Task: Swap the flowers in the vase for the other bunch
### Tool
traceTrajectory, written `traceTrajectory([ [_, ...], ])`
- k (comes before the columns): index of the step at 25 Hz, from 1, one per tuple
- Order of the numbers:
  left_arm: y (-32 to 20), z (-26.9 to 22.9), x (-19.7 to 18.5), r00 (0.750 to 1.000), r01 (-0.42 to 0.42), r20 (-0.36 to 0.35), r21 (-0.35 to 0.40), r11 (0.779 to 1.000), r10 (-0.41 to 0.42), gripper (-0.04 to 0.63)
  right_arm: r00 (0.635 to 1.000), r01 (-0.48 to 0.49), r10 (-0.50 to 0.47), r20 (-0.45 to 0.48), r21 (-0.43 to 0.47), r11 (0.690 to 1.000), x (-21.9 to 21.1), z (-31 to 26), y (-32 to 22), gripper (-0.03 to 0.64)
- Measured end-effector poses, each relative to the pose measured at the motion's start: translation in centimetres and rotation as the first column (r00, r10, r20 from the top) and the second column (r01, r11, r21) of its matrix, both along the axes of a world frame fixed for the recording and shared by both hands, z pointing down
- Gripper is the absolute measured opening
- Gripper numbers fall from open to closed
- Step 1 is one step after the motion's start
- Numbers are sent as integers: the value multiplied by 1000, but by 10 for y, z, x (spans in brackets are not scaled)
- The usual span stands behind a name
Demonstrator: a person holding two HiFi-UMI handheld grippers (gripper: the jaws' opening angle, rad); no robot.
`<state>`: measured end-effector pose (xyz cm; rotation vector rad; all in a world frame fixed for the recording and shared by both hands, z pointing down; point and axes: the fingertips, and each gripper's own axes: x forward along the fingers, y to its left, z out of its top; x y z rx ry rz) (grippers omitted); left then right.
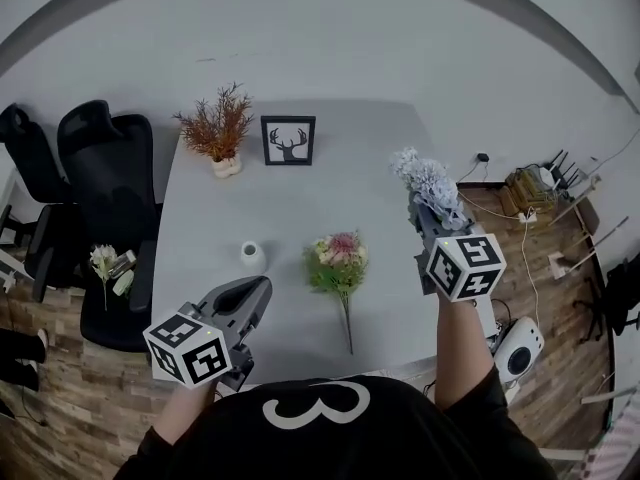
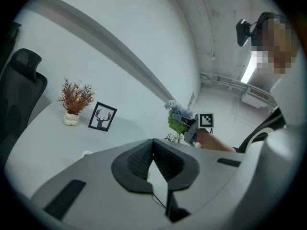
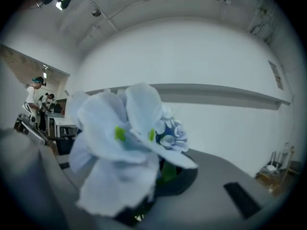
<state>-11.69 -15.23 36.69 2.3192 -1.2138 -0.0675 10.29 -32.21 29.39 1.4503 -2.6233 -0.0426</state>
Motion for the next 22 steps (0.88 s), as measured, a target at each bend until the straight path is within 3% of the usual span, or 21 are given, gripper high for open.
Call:
traceTrajectory([
  [3,7,-3,-12,1000,17,-9,12,1000,-17,10,993,69,-70,95,14,998,-31,-15,9,87],
  [8,20,-2,-44,997,74,-25,9,997,-73,9,964,198,-207,168,70,978,-90,-39,25,86],
  [13,36,2,-80,990,132,-39,-2,991,-132,9,909,297,-329,255,157,942,-145,-67,43,87],
  [22,60,9,-140,976,216,-30,-17,976,-217,11,814,418,-482,324,251,873,-232,-80,68,87],
])
